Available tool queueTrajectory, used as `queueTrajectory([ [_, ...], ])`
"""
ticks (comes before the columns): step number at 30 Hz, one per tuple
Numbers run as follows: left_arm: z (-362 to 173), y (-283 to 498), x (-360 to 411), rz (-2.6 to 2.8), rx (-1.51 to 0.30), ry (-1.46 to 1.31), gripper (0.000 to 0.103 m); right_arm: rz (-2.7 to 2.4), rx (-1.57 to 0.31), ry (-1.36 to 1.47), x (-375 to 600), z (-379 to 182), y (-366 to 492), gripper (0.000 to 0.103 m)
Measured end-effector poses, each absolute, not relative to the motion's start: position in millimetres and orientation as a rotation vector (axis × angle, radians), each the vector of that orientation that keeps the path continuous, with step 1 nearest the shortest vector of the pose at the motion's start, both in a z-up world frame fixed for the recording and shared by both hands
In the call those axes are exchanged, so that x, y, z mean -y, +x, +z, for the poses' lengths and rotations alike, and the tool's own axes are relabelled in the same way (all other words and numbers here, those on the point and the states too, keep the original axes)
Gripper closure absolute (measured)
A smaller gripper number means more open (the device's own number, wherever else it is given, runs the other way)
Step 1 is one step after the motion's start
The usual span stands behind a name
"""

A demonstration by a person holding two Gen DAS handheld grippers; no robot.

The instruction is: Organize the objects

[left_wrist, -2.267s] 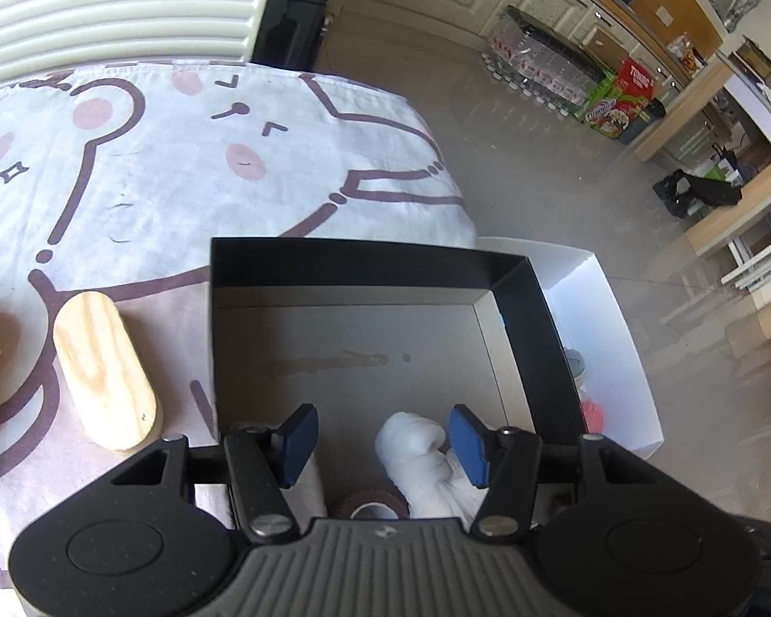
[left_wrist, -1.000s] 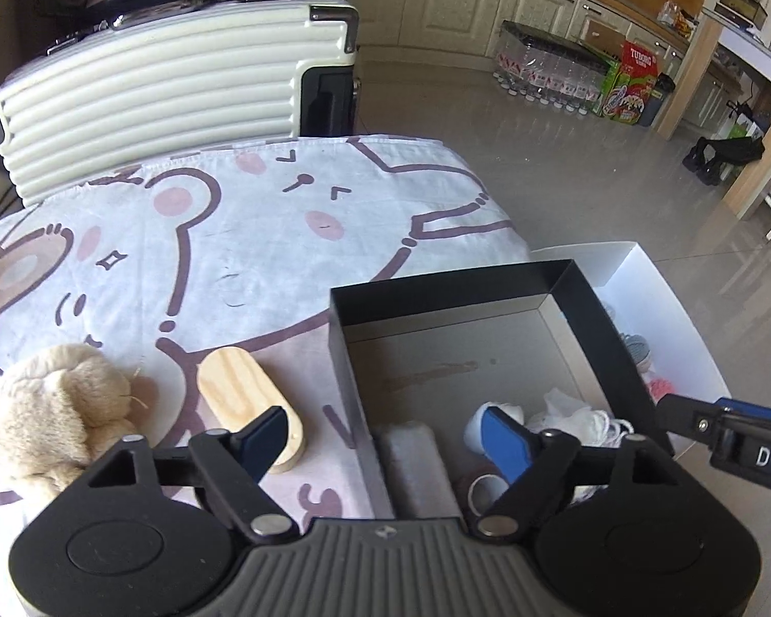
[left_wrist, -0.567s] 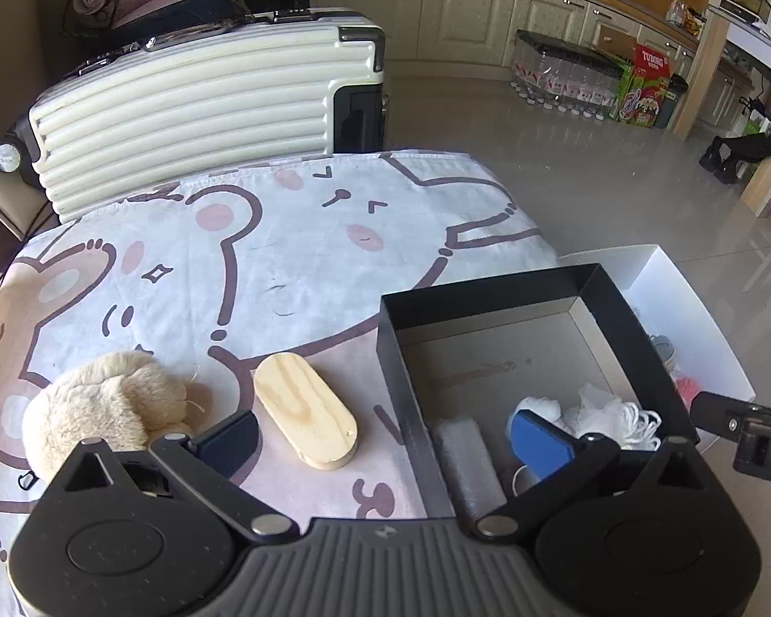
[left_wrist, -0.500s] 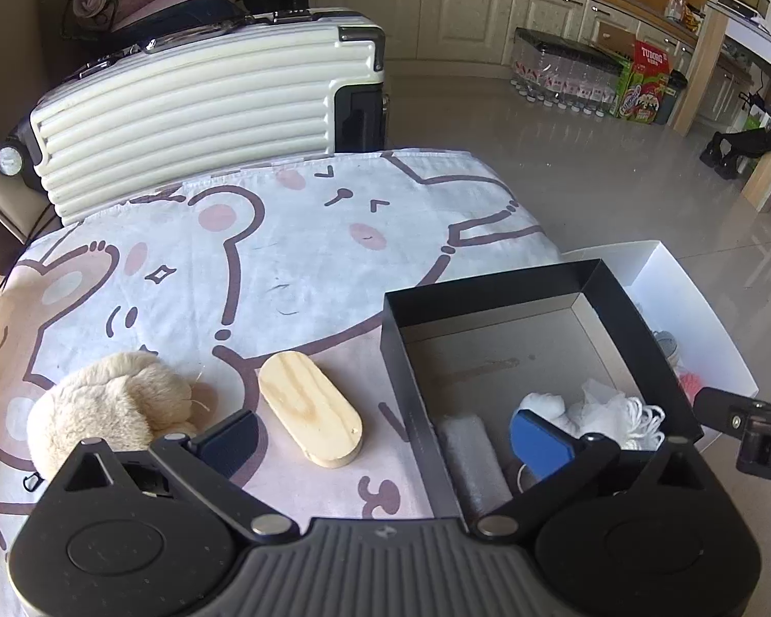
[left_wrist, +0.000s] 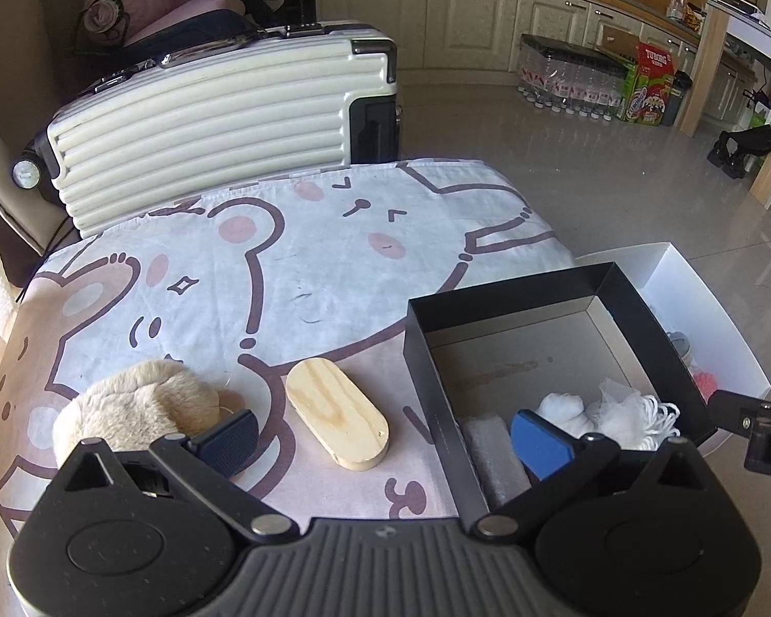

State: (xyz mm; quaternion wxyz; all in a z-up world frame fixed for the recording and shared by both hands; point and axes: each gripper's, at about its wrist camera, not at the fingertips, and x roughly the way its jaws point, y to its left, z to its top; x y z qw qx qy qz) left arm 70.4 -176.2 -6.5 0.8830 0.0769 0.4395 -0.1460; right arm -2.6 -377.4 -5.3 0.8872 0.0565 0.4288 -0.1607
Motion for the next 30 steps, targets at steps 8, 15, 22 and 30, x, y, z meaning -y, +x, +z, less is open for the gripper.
queueTrajectory([
  [8,-5.0,74.4,156.0,-0.268,-0.918,0.137,0.0,-0.307,-0.878,0.128,367.0,-2.6,3.1,0.0],
  [15,-0.3,77.5,123.5,-0.206,-0.911,0.109,0.0,-0.244,-0.875,0.102,338.2,-0.1,13.8,0.0],
  [22,3.9,77.8,84.5,-0.137,-0.905,0.083,0.0,-0.169,-0.867,0.072,300.6,3.6,25.2,0.0],
  [30,7.7,76.6,46.1,-0.072,-0.901,0.058,0.0,-0.093,-0.857,0.043,263.1,5.9,34.6,0.0],
])
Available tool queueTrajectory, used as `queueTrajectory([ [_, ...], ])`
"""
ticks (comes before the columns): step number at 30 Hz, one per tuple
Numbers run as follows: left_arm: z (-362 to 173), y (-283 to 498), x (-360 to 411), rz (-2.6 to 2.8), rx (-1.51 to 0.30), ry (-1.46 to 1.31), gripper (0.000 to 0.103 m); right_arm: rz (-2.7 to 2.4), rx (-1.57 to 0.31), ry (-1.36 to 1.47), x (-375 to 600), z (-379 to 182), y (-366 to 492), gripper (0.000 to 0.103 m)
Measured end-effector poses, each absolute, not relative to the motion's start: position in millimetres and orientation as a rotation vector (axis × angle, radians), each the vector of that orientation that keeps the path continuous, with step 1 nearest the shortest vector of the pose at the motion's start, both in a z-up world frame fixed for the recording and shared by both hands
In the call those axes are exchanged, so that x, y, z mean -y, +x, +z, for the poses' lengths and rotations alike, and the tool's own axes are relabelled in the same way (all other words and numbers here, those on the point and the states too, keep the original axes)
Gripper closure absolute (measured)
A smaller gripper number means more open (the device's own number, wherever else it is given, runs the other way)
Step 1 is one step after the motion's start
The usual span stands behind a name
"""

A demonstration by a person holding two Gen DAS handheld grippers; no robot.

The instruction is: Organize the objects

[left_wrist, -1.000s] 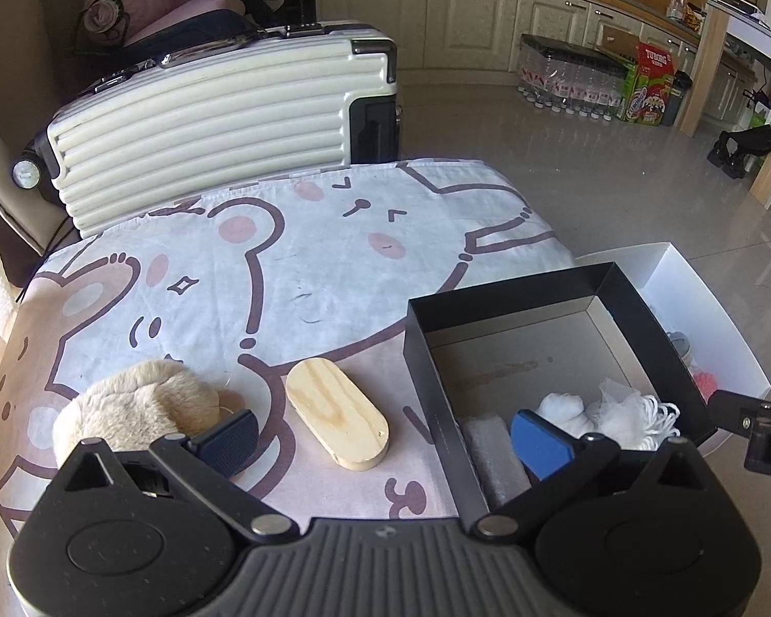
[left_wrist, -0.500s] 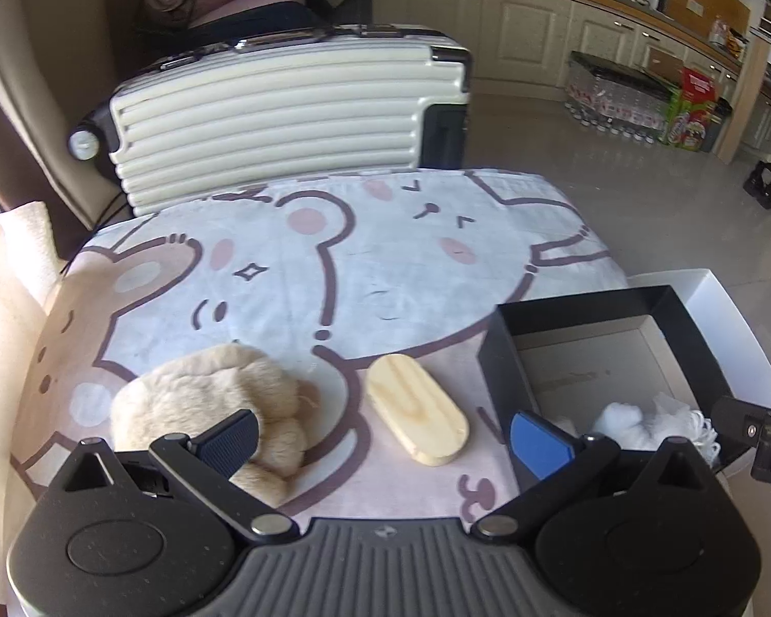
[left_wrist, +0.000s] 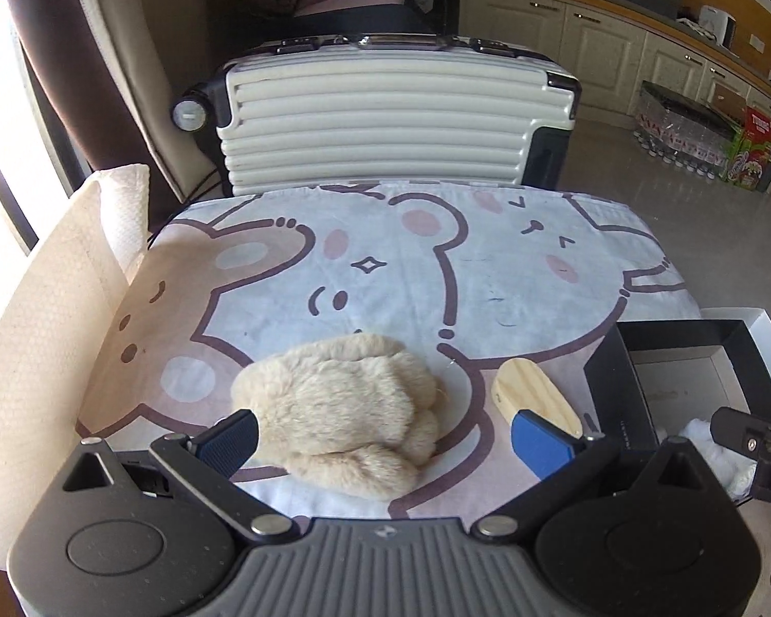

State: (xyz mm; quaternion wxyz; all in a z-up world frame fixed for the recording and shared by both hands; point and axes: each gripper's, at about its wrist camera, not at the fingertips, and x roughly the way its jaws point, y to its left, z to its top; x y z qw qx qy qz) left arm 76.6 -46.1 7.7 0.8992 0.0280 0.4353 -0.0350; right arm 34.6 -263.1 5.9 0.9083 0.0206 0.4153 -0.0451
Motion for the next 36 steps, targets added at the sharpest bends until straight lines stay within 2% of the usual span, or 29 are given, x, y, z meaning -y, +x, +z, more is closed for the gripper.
queueTrajectory([
  [20,8.9,74.9,-3.1,0.004,-0.899,0.006,0.0,-0.002,-0.83,0.041,217.4,3.5,46.6,0.0],
  [36,-21.8,95.7,-44.8,0.052,-1.016,-0.394,0.0,0.141,-0.775,-0.097,188.4,-16.2,54.9,0.0],
])
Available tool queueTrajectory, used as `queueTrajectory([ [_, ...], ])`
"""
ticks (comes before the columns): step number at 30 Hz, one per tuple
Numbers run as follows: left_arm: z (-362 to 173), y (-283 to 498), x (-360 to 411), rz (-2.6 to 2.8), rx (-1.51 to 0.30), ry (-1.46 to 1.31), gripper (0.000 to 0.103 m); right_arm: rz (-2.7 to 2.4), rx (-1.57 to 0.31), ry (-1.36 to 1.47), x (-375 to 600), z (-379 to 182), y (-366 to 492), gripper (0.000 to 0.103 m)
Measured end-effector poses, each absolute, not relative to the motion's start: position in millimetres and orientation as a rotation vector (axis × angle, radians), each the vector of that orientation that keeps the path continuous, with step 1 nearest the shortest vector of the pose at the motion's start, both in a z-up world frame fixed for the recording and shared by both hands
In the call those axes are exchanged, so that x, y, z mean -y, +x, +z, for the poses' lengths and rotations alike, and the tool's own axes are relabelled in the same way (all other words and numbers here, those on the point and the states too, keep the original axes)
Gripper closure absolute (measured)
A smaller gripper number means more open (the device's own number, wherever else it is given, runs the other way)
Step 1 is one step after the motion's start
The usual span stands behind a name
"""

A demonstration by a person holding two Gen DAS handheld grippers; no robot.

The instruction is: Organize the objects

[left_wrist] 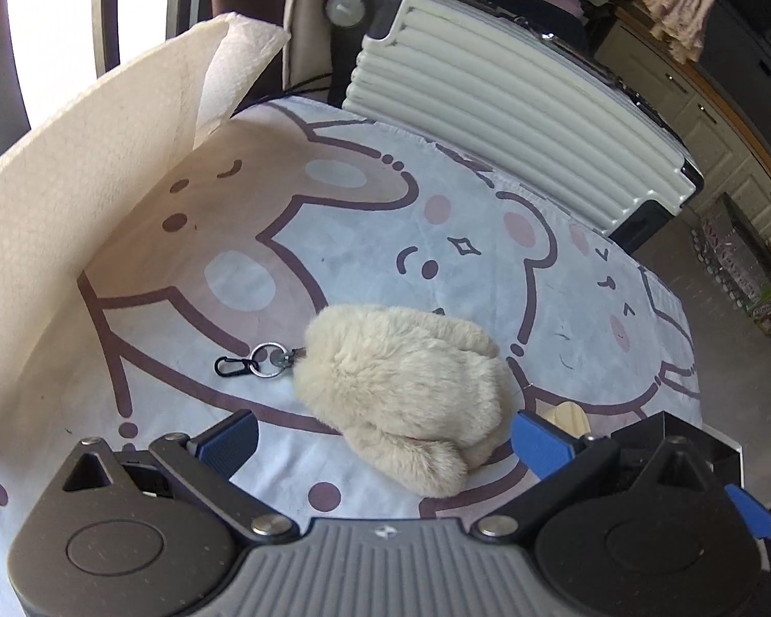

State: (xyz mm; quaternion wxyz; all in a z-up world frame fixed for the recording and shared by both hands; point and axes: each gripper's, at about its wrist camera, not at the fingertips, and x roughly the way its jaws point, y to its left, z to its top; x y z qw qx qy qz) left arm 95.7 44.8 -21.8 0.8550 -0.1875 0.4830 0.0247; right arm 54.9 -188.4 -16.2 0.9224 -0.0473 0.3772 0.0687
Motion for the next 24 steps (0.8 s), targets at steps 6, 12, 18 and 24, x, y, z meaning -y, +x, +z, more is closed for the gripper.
queueTrajectory([
  [6,-40.1,107.2,-41.5,0.073,-1.082,-0.422,0.005,0.183,-0.793,-0.155,180.3,-29.8,62.3,0.0],
  [12,-66.2,123.4,-29.8,0.047,-1.165,-0.436,0.02,0.18,-0.833,-0.151,181.2,-38.7,77.1,0.017],
  [18,-94.4,139.1,-16.7,0.034,-1.231,-0.438,0.025,0.247,-0.869,-0.159,175.7,-50.4,88.0,0.036],
  [24,-109.2,150.2,-16.3,0.043,-1.26,-0.401,0.051,0.298,-0.895,-0.183,164.9,-63.3,98.9,0.041],
])
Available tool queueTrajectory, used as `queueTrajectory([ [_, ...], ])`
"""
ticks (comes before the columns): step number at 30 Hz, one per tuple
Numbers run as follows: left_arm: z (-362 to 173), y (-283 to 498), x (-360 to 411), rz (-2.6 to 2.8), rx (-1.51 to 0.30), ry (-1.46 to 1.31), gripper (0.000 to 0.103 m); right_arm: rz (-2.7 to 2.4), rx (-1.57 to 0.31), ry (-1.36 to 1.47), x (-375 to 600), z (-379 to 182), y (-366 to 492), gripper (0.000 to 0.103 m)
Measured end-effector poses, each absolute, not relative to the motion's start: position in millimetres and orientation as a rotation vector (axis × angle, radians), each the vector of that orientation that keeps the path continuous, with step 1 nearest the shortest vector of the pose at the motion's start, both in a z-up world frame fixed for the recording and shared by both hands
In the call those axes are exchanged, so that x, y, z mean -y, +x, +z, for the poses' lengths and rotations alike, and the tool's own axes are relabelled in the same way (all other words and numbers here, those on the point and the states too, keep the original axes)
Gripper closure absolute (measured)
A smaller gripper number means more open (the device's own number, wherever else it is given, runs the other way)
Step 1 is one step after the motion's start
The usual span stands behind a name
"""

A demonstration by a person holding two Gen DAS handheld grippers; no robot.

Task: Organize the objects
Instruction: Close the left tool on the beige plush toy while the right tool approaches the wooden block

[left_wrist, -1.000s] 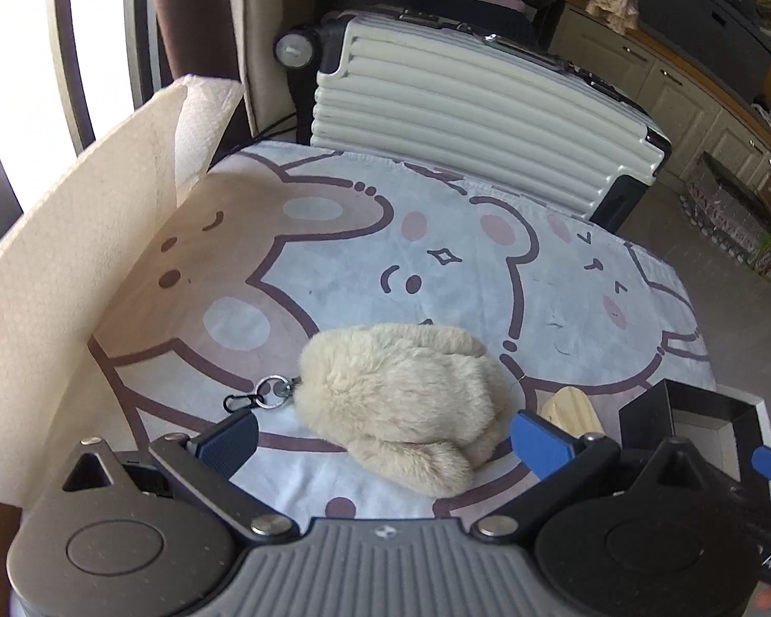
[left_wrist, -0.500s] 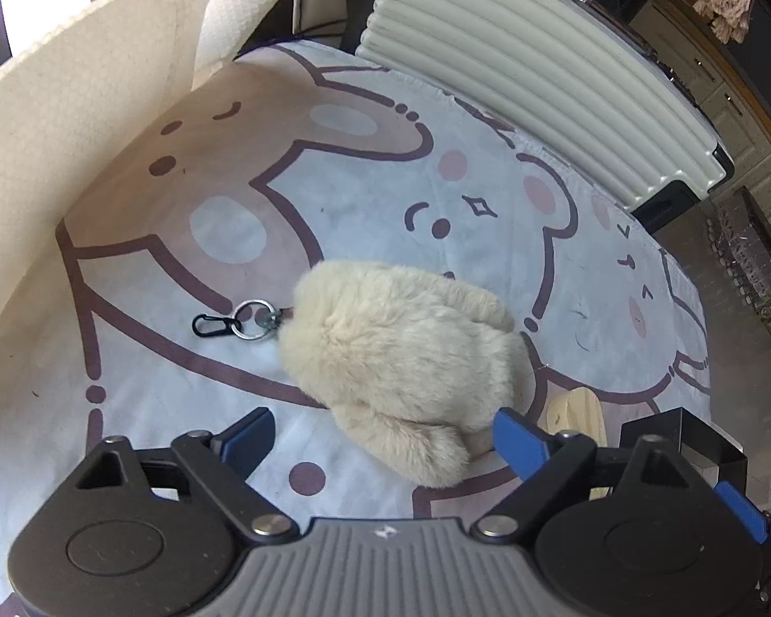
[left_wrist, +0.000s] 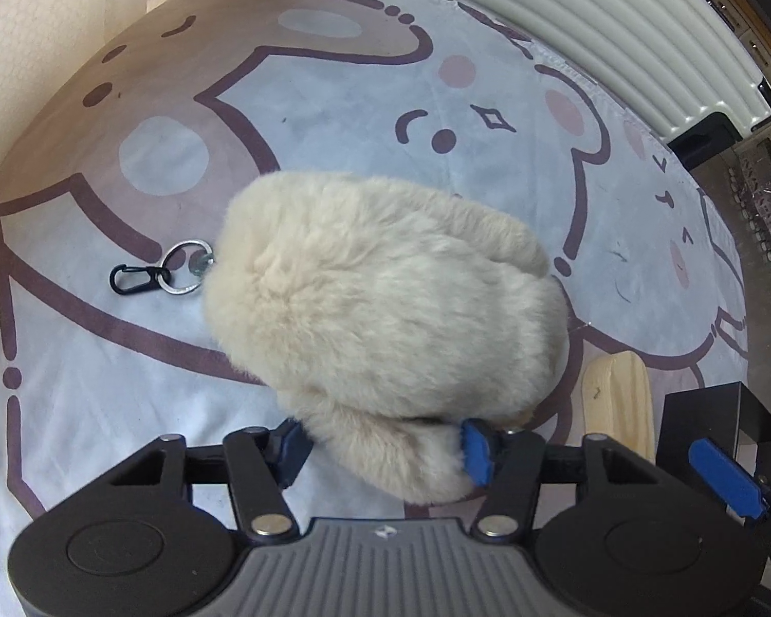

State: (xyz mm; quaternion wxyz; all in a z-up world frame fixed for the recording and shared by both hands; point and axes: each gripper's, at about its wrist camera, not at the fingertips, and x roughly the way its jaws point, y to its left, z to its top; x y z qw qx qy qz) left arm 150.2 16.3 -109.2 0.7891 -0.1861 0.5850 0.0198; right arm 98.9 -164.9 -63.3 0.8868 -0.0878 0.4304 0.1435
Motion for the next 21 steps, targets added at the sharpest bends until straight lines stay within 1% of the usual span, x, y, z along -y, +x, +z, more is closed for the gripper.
queueTrajectory([
  [1,-108.6,151.1,-17.6,0.039,-1.256,-0.382,0.067,0.3,-0.9,-0.177,164.1,-65.6,101.5,0.041],
  [2,-108.7,151.7,-18.8,0.04,-1.256,-0.356,0.093,0.297,-0.906,-0.173,162.8,-68.2,104.0,0.041],
  [3,-110.2,151.5,-21.9,0.045,-1.263,-0.335,0.098,0.295,-0.91,-0.168,161.5,-70.2,106.4,0.042],
  [7,-108.9,148.9,-35.4,0.008,-1.279,-0.303,0.098,0.294,-0.924,-0.157,153.1,-76.7,113.3,0.042],
  [13,-103.6,140.8,-47.1,0.04,-1.261,-0.034,0.098,0.3,-0.929,-0.112,143.1,-78.0,118.7,0.045],
  [15,-103.4,137.6,-52.3,0.077,-1.247,0.05,0.098,0.31,-0.93,-0.091,139.1,-76.7,119.9,0.05],
  [17,-102.4,136.0,-62.6,0.11,-1.244,0.044,0.098,0.328,-0.942,-0.06,135.6,-76.2,121.4,0.061],
  [18,-101.9,135.6,-69.4,0.127,-1.239,0.029,0.098,0.335,-0.946,-0.041,134.1,-76.1,122.3,0.064],
  [20,-100.2,134.0,-77.8,0.155,-1.221,0.015,0.097,0.351,-0.958,0.015,132.6,-76.6,124.7,0.075],
  [21,-98.4,132.8,-80.8,0.162,-1.212,0.001,0.097,0.357,-0.968,0.056,132.2,-77.6,126.7,0.079],
])
